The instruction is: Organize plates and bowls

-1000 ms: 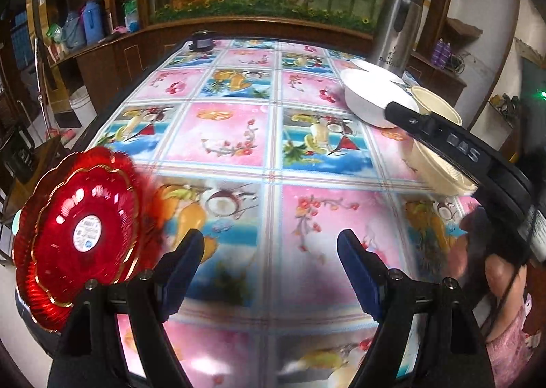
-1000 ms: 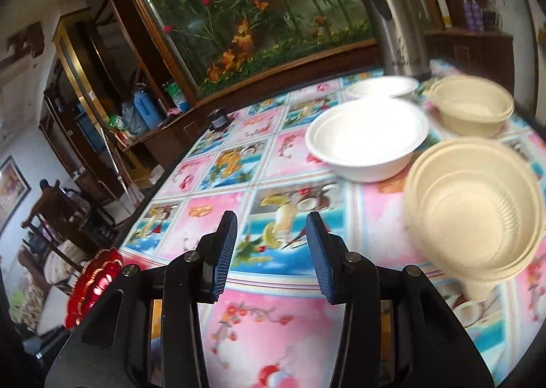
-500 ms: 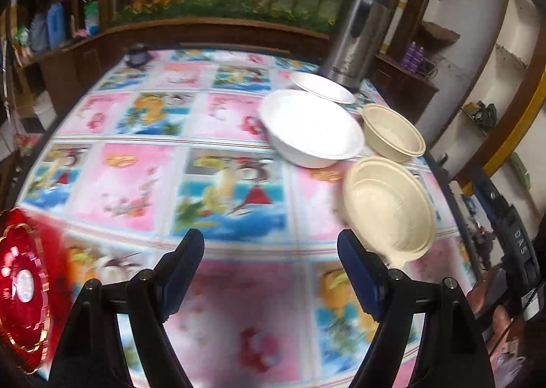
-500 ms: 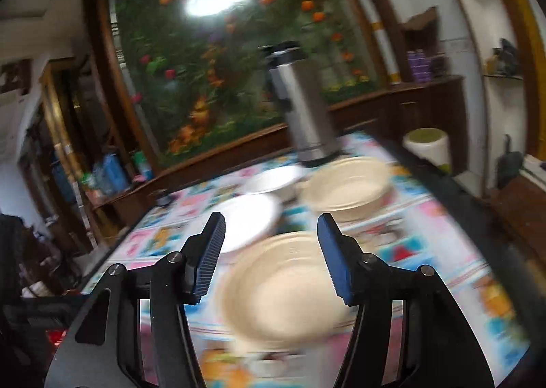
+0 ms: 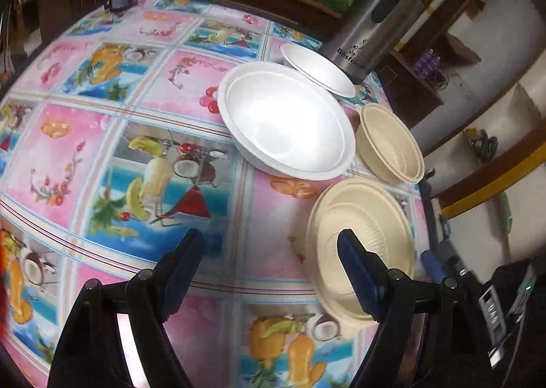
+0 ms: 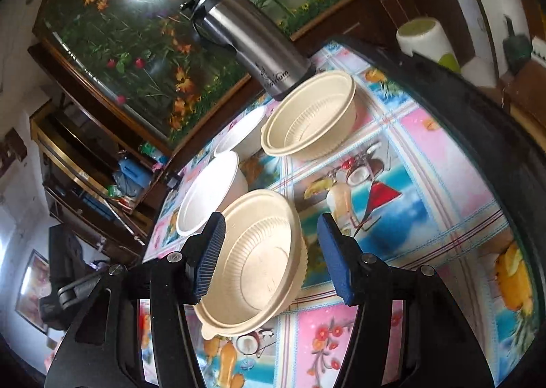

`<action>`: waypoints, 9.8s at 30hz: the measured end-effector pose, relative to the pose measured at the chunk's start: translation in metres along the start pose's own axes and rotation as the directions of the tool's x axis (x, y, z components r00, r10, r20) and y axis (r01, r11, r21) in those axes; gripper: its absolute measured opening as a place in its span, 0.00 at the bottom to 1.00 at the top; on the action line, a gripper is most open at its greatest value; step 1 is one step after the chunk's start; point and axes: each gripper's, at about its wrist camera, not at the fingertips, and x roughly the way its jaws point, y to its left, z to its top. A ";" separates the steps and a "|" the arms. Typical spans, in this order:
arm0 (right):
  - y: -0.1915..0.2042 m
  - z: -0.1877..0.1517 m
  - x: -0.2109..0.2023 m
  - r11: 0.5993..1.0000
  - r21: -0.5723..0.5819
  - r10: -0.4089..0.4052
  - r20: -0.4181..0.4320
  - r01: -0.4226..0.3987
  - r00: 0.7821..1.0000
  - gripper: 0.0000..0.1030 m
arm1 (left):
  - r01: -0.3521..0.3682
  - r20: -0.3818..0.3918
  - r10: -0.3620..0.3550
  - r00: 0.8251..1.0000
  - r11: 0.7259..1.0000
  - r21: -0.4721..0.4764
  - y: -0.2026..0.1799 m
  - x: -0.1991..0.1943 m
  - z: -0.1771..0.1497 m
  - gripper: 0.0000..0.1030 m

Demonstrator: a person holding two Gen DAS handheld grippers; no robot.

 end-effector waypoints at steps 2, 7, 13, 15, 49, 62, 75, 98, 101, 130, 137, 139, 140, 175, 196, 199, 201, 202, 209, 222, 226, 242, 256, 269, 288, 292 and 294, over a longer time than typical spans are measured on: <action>-0.006 0.000 0.005 0.999 0.045 0.022 -0.029 -0.021 0.999 0.55 | 0.009 -0.005 -0.009 1.000 1.000 -0.006 -0.003 0.003 0.000 0.78; -0.015 0.002 0.009 0.993 0.105 0.057 -0.045 -0.052 0.997 0.54 | 0.047 -0.004 -0.047 0.999 0.999 -0.018 -0.011 0.008 0.001 0.78; -0.019 0.001 0.018 0.985 0.149 0.095 -0.083 -0.082 0.992 0.54 | 0.081 -0.028 -0.081 0.996 0.997 0.003 -0.028 0.016 -0.002 0.78; -0.020 0.001 0.019 0.984 0.157 0.102 -0.089 -0.087 0.991 0.54 | 0.083 -0.037 -0.084 0.996 0.997 -0.003 -0.030 0.020 -0.003 0.78; -0.031 -0.006 0.042 0.971 0.235 0.084 -0.180 -0.040 0.980 0.50 | -0.030 0.008 0.029 1.000 0.997 0.065 -0.036 0.049 -0.017 0.76; -0.033 -0.010 0.054 0.974 0.223 0.026 -0.227 0.026 0.974 0.19 | -0.056 -0.002 0.056 0.998 0.996 0.069 -0.029 0.055 -0.020 0.35; -0.028 -0.011 0.055 0.982 0.187 0.018 -0.211 0.022 0.977 0.19 | -0.008 -0.003 0.008 1.000 0.994 0.111 -0.029 0.054 -0.023 0.25; -0.012 -0.043 0.055 0.979 0.203 0.039 -0.174 -0.003 0.984 0.13 | -0.050 0.030 0.043 0.999 0.950 0.308 -0.017 0.025 -0.053 0.25; -0.002 -0.052 0.056 0.981 0.195 0.036 -0.176 -0.001 0.984 0.13 | -0.051 0.027 0.045 0.999 0.954 0.294 -0.005 0.018 -0.058 0.25; 0.070 -0.121 0.079 0.993 0.108 0.083 -0.310 -0.051 0.947 0.13 | -0.096 0.074 0.086 0.994 0.985 0.142 0.097 -0.051 -0.093 0.24; 0.089 -0.140 0.092 0.993 0.091 0.099 -0.360 -0.070 0.928 0.13 | -0.115 0.087 0.107 0.990 0.988 0.100 0.121 -0.065 -0.102 0.24; 0.094 -0.145 0.096 0.993 0.090 0.104 -0.373 -0.075 0.922 0.13 | -0.117 0.093 0.109 0.990 0.989 0.088 0.128 -0.070 -0.103 0.24; 0.097 -0.146 0.097 0.993 0.088 0.105 -0.380 -0.077 0.919 0.13 | -0.118 0.094 0.110 0.989 0.990 0.083 0.131 -0.072 -0.103 0.24; 0.277 -0.198 0.180 0.957 0.016 0.245 -0.583 -0.291 0.775 0.14 | -0.160 0.246 0.180 0.952 0.982 -0.101 0.253 -0.195 -0.074 0.24; 0.340 -0.260 0.261 0.945 -0.227 0.040 -0.636 -0.236 0.771 0.14 | -0.331 0.068 0.344 0.937 0.931 -0.152 0.338 -0.180 -0.074 0.25; 0.342 -0.262 0.261 0.939 -0.252 0.028 -0.625 -0.235 0.780 0.14 | -0.336 0.068 0.348 0.935 0.930 -0.149 0.338 -0.179 -0.073 0.26; 0.343 -0.262 0.261 0.937 -0.262 0.022 -0.619 -0.233 0.785 0.14 | -0.335 0.069 0.348 0.935 0.930 -0.149 0.338 -0.179 -0.073 0.26; 0.344 -0.263 0.261 0.935 -0.269 0.018 -0.615 -0.232 0.788 0.14 | -0.334 0.071 0.347 0.935 0.930 -0.150 0.339 -0.180 -0.073 0.26; 0.357 -0.271 0.254 0.878 -0.427 -0.062 -0.552 -0.219 0.831 0.15 | -0.377 0.119 0.398 0.910 0.911 -0.167 0.339 -0.200 -0.073 0.33; 0.349 -0.234 0.213 0.827 -0.523 -0.005 -0.373 -0.206 0.928 0.39 | -0.381 0.207 0.426 0.881 0.897 -0.226 0.331 -0.223 -0.078 0.66; 0.328 -0.219 0.203 0.845 -0.512 -0.024 -0.326 -0.155 0.945 0.39 | -0.369 0.245 0.404 0.881 0.912 -0.179 0.304 -0.220 -0.077 0.76; 0.203 -0.136 0.148 0.943 -0.333 -0.073 -0.204 0.001 0.976 0.46 | -0.231 0.119 0.212 0.970 0.957 0.177 0.152 -0.129 -0.073 0.76; 0.109 -0.057 0.095 0.986 -0.159 -0.068 -0.107 0.051 0.992 0.46 | -0.162 0.009 0.164 0.986 0.962 0.221 0.082 -0.058 -0.039 0.76; 0.103 0.046 0.114 0.995 -0.071 -0.091 -0.234 0.076 0.968 0.57 | -0.153 -0.019 0.156 0.988 0.983 0.103 0.061 -0.023 0.073 0.76; 0.061 0.053 0.163 0.988 0.091 -0.091 -0.309 0.124 0.947 0.57 | -0.167 -0.104 0.171 0.980 0.985 0.045 0.035 0.055 0.123 0.76; 0.063 0.051 0.165 0.990 0.091 -0.076 -0.301 0.107 0.951 0.57 | -0.161 -0.101 0.165 0.981 0.986 0.048 0.030 0.058 0.117 0.76; 0.063 0.049 0.165 0.990 0.098 -0.071 -0.292 0.104 0.954 0.57 | -0.162 -0.100 0.166 0.981 0.986 0.048 0.028 0.059 0.116 0.76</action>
